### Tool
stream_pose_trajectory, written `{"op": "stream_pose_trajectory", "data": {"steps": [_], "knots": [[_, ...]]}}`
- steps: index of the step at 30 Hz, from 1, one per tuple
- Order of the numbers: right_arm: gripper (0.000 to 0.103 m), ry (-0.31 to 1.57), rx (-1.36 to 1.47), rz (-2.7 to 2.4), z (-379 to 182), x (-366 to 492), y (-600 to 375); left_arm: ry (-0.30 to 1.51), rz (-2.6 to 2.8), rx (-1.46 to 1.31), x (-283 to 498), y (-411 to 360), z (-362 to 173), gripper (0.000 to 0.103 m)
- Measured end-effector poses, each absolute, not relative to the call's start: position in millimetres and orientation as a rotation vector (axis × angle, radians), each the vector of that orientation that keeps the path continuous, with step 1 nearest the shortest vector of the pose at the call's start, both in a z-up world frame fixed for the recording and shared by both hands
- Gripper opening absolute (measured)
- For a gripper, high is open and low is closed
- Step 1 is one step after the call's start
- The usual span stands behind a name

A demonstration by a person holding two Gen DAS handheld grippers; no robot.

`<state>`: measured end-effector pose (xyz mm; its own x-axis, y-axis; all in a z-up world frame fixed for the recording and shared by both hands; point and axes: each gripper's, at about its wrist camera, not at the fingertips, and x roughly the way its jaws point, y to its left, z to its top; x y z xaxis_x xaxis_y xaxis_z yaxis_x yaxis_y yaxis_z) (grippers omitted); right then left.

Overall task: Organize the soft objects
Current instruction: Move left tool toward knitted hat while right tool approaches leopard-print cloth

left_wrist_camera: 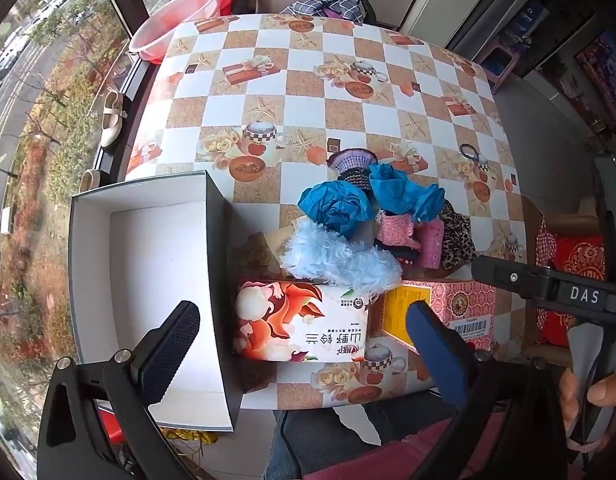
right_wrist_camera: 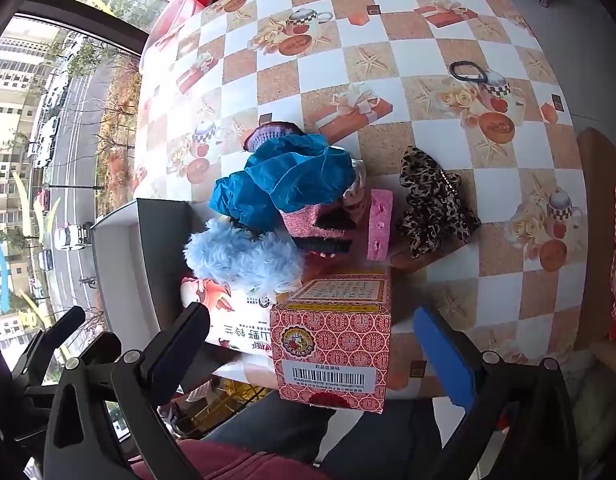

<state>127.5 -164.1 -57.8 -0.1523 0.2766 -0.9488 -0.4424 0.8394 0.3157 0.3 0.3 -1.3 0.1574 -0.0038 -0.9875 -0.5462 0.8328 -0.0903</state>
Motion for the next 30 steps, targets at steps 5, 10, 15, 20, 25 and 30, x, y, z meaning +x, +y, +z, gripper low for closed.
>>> {"op": "stream_pose_trajectory", "data": {"steps": [5, 10, 15, 20, 25, 30], "knots": [[0.103, 1.622, -0.097, 0.608, -62.4, 131.1, -173.1, 1.398, 0.389, -0.482, 5.7, -0.2, -6.1, 0.103], [0.103, 1.642, -0.042, 0.575, -67.1, 138.0, -184.3, 1.416, 0.363, -0.454, 16.7, -3.1, -8.7, 0.103], [0.103, 1.65, -0.011, 0.555, -70.1, 144.6, -190.5, 1.391, 0.367, -0.494, 19.5, 5.5, -11.1, 0.103], [0.103, 1.656, 0.0, 0.538, -74.3, 152.6, -194.2, 1.348, 0.386, -0.532, 20.9, 18.3, -11.4, 0.103], [0.103, 1.664, -0.011, 0.513, -82.9, 161.8, -201.0, 1.361, 0.36, -0.591, 24.4, 24.4, -21.0, 0.103], [0.103, 1.69, -0.016, 0.463, -97.0, 169.7, -215.0, 1.365, 0.367, -0.598, 29.2, 28.3, -30.7, 0.103]]}}
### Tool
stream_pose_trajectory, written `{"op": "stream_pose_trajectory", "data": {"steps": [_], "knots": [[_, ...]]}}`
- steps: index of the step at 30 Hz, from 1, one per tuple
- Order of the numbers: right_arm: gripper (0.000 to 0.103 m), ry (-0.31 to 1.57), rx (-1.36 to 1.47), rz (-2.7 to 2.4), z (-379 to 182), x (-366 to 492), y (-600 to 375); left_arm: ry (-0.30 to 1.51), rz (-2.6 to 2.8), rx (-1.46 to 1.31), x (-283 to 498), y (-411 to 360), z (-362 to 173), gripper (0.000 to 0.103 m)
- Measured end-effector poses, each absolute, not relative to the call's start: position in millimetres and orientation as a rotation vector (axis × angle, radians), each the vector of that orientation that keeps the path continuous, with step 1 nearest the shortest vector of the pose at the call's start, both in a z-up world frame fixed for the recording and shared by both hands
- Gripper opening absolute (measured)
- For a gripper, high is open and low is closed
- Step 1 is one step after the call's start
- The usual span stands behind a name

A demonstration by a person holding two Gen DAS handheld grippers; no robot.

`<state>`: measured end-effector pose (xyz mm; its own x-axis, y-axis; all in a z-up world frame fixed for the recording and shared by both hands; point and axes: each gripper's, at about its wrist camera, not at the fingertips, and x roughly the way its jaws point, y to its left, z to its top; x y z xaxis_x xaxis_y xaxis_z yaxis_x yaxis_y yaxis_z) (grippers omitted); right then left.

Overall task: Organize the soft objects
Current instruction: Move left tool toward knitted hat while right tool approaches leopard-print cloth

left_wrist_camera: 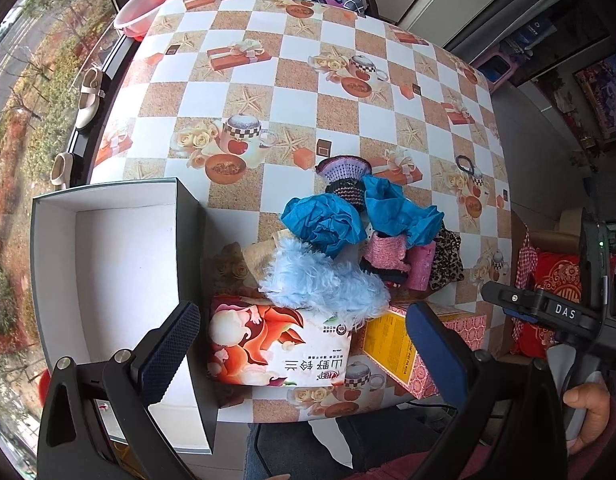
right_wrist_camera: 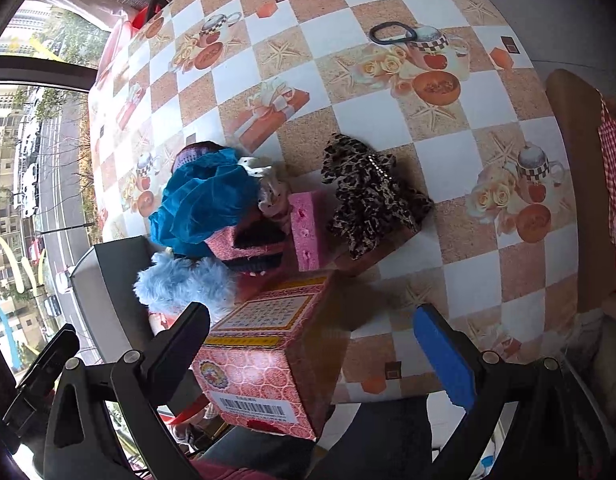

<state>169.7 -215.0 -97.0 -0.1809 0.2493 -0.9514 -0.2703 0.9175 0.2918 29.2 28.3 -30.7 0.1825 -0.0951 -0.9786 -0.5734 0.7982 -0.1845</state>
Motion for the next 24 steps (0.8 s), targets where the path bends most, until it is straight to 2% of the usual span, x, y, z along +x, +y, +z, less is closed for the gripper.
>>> {"op": "stream_pose_trajectory", "data": {"steps": [12, 19, 24], "knots": [[0.103, 1.684, -0.015, 0.416, -109.0, 189.8, -234.3, 1.423, 0.331, -0.68, 38.3, 49.1, -59.7, 0.103], [0.103, 1.686, -0.008, 0.434, -113.7, 200.7, -232.3, 1.485, 0.31, -0.522, 64.0, 37.7, -81.9, 0.103], [0.103, 1.669, -0.102, 0.466, -124.8, 202.7, -214.2, 1.557, 0.317, -0.368, 88.7, 27.5, -107.9, 0.103]]}}
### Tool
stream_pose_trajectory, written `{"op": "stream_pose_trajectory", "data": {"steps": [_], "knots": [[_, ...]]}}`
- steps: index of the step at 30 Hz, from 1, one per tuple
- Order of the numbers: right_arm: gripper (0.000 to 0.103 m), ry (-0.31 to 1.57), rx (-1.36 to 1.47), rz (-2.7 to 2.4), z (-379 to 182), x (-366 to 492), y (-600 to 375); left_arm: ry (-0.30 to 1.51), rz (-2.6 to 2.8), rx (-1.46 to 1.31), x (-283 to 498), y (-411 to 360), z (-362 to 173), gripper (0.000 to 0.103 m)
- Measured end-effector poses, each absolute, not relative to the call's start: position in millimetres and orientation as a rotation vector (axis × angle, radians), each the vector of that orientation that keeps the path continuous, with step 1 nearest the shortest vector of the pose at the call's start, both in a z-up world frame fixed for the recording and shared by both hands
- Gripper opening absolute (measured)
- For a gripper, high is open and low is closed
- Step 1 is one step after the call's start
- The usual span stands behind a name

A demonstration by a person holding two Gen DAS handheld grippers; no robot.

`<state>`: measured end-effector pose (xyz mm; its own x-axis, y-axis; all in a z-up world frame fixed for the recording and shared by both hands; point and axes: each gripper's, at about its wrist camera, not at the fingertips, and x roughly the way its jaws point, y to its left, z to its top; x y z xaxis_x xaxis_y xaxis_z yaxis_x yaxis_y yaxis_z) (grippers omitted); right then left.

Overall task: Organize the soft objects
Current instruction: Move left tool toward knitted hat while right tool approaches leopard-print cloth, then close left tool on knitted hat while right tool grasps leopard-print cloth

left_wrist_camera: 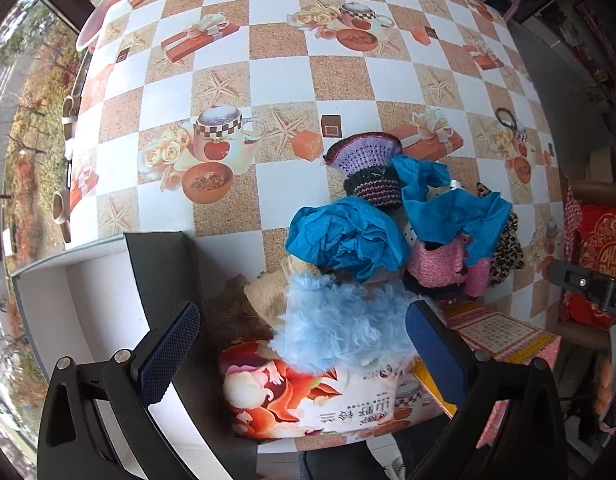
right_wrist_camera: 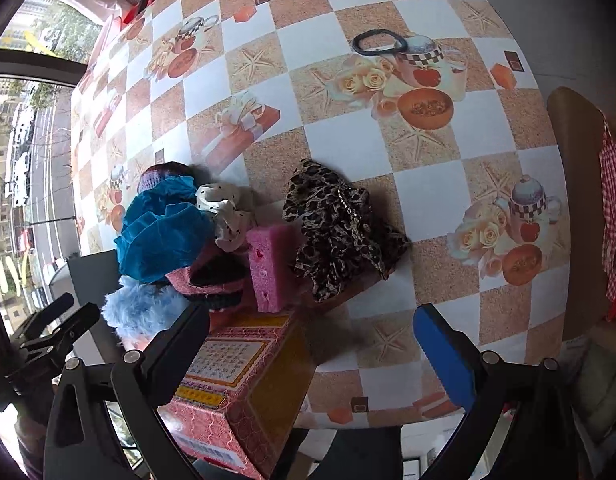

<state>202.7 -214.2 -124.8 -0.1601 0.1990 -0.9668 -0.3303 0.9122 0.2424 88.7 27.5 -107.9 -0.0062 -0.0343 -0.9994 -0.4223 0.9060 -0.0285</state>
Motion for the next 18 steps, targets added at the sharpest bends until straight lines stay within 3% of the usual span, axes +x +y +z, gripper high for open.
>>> {"op": "stream_pose_trajectory", "data": {"steps": [7, 12, 18], "knots": [[0.103, 1.644, -0.225, 0.311, -161.6, 222.5, -220.9, 1.645, 0.32, -0.236, 110.8, 23.0, -136.8, 0.103], [0.103, 1.668, -0.177, 0.337, -185.7, 230.6, -223.7, 1.546, 0.357, -0.399, 120.1, 52.2, -120.1, 0.103], [0.103, 1.68, -0.272, 0.352, -218.5, 228.6, -210.9, 1.601, 0.388, -0.403, 162.8, 63.8, -150.2, 0.103]]}}
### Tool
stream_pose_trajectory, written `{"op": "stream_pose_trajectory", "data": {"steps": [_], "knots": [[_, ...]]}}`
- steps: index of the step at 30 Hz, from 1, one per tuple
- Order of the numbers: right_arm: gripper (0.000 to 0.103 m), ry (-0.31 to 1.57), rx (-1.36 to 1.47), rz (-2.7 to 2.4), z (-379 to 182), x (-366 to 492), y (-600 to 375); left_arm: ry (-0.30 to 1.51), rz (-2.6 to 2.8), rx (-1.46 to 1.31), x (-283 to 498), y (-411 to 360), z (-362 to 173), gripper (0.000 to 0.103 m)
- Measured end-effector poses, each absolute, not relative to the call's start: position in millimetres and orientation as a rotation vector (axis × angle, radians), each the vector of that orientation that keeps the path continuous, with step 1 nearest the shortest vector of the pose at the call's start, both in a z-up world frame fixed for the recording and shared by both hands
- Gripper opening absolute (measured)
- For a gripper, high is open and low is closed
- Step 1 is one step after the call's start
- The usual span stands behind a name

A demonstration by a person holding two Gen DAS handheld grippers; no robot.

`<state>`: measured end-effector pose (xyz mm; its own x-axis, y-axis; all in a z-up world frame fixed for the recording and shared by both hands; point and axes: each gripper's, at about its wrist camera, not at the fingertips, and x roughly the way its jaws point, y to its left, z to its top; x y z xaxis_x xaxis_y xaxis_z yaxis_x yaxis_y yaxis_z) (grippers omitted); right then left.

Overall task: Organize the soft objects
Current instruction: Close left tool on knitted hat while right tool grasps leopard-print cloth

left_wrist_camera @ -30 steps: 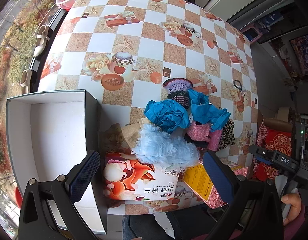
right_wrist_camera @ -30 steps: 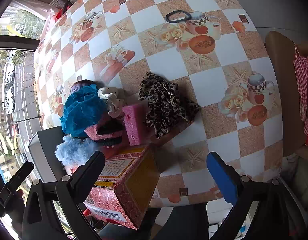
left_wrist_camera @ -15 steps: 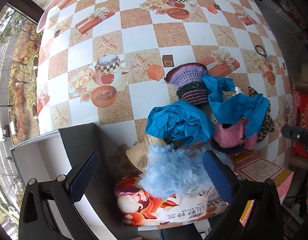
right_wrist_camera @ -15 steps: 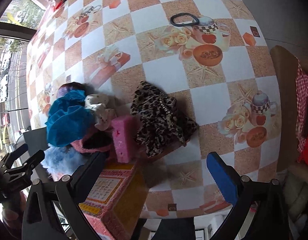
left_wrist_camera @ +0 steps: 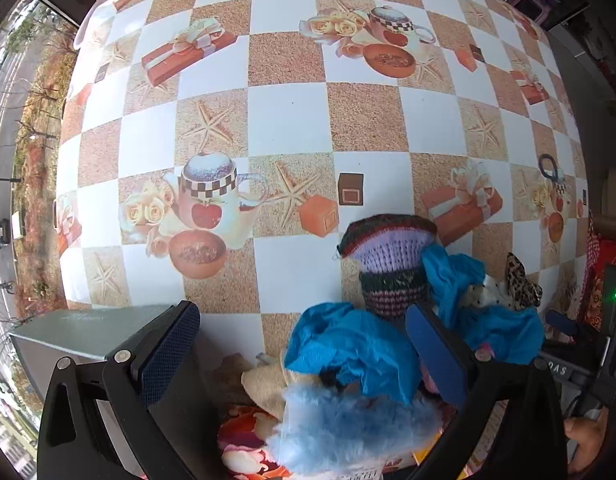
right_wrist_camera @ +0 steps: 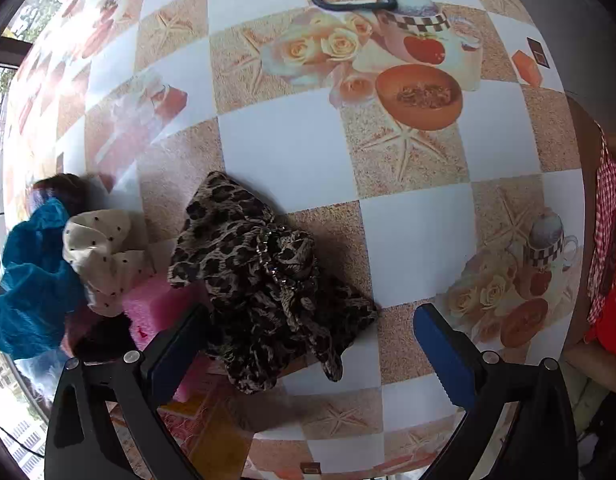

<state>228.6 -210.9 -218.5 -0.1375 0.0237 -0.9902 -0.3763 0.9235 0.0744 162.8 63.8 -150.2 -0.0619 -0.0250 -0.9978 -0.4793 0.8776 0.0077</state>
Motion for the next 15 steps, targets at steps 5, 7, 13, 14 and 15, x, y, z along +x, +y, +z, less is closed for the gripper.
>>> {"op": "stream_pose_trajectory", "data": {"steps": [5, 7, 13, 14, 15], "knots": [[0.103, 1.672, -0.312, 0.278, -232.1, 227.4, -237.2, 1.676, 0.384, -0.384, 177.8, 62.9, -184.2, 0.103], [0.103, 1.675, -0.298, 0.225, -234.7, 230.3, -259.6, 1.686, 0.352, -0.401, 184.2, 58.0, -190.8, 0.103], [0.103, 1.654, -0.13, 0.223, -223.2, 232.8, -299.2, 1.679, 0.287, -0.359, 209.2, 35.9, -199.3, 0.103], [0.103, 1.632, -0.11, 0.253, -218.4, 231.2, -299.5, 1.678, 0.279, -0.366, 211.3, 35.0, -200.9, 0.103], [0.103, 1.614, -0.106, 0.279, -214.6, 230.9, -296.0, 1.678, 0.276, -0.368, 213.7, 33.6, -202.8, 0.103]]}}
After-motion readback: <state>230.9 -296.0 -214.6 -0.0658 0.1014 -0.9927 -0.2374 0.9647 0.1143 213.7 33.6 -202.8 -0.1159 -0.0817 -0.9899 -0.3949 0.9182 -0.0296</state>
